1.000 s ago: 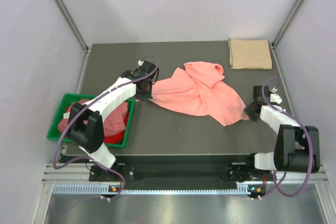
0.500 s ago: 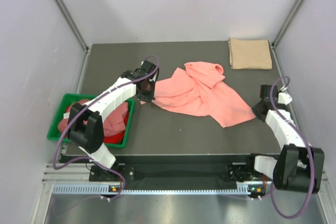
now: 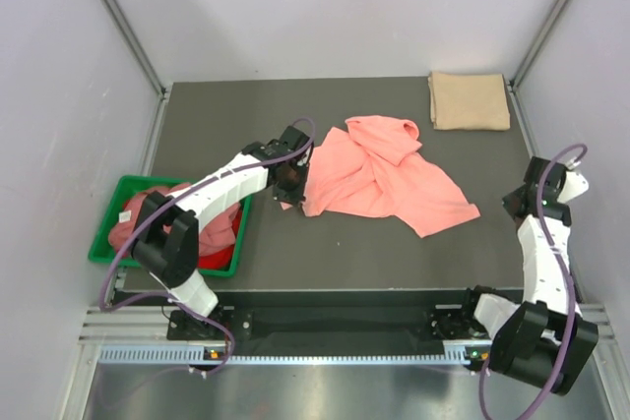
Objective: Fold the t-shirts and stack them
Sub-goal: Flatten the tshirt out
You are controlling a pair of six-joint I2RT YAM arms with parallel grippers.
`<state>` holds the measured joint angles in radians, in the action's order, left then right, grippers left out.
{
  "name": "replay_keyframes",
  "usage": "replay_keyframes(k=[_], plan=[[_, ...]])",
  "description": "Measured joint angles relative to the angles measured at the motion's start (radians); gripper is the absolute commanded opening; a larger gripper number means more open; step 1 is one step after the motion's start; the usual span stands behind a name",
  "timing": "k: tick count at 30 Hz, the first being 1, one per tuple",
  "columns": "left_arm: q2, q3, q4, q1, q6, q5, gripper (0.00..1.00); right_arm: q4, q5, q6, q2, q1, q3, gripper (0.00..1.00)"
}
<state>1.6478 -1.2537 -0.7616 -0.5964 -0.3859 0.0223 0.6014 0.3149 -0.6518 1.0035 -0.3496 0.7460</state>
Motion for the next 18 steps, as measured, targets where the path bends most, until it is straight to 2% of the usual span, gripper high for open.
replay_keyframes(k=[1, 4, 7, 18], plan=[[0.001, 0.0, -0.002, -0.001, -0.002, 0.003, 0.0, -0.01, -0.04, 0.01, -0.006, 0.0, -0.006, 0.12], [0.003, 0.0, -0.002, -0.001, -0.006, 0.026, 0.0, -0.04, -0.162, 0.037, 0.02, 0.002, -0.047, 0.3], [0.002, 0.0, -0.002, 0.0, -0.006, 0.044, 0.0, -0.036, -0.22, 0.053, 0.08, 0.003, -0.098, 0.38], [-0.001, 0.0, -0.002, 0.0, -0.003, 0.046, 0.0, -0.111, -0.276, 0.066, 0.163, 0.002, -0.154, 0.41]])
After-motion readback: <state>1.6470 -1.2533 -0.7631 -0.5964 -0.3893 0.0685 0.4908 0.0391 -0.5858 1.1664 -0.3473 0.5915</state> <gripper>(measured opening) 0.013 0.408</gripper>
